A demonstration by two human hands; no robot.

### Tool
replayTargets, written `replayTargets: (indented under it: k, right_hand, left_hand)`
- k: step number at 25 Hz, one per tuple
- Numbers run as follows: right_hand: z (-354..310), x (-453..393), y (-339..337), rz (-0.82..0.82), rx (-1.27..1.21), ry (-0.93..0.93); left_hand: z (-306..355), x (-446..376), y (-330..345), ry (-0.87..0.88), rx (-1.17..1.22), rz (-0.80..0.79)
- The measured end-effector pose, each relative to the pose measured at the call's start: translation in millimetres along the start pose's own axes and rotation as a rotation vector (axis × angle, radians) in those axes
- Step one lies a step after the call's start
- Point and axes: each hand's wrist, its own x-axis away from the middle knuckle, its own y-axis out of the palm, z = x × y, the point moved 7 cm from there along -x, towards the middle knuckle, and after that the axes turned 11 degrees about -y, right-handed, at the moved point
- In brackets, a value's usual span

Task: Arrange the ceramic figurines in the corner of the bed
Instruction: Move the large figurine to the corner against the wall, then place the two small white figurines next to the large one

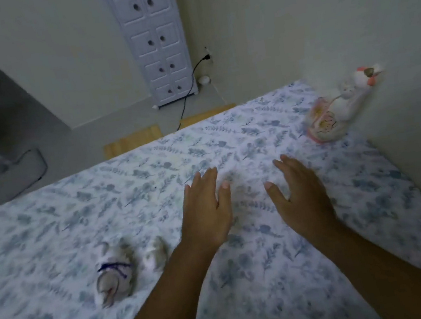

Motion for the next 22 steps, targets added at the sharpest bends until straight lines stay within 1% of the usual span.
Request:
replayTargets:
  k: [1, 3, 5, 8, 10, 12, 13, 15, 16, 20, 22]
  right_hand:
    - [-25, 8, 19, -0.092, 0.026, -0.042]
    - [-73, 25, 55, -0.212, 0.052, -0.132]
    - [-119, 44, 88, -0.29, 0.055, -0.203]
    - [-168, 67, 128, -0.393, 0.047, -0.291]
    - [-191, 78, 155, -0.47, 0.036, -0.32]
    - [-202, 81, 178, -0.538, 0.017, -0.286]
    - [-204, 81, 188, -0.562, 0.006, -0.267]
    - [-207, 78, 204, -0.567, -0.022, -0.237]
    - [-207, 75, 208, -0.535, -0.038, -0.224]
    - [-203, 69, 199, -0.394, -0.115, -0.158]
    - [-192, 71, 180, -0.321, -0.141, -0.138]
  left_hand:
    - [-24, 17, -17, -0.018, -0.048, 0.034]
    - [-66, 47, -49, -0.052, -0.111, 0.098]
    - [-105, 74, -78, -0.092, -0.132, 0.148]
    - [-155, 98, -107, -0.155, -0.189, 0.198]
    - [-184, 103, -120, -0.202, -0.233, 0.203]
    - [-205, 101, -122, -0.261, -0.234, 0.167]
    - [-213, 99, -121, -0.291, -0.199, 0.135]
    - [-223, 95, -115, -0.337, -0.063, 0.077]
    - [-225, 93, -113, -0.334, -0.004, 0.077]
    - [-226, 91, -118, -0.251, 0.107, 0.208]
    - [-219, 85, -116, -0.191, 0.171, 0.213]
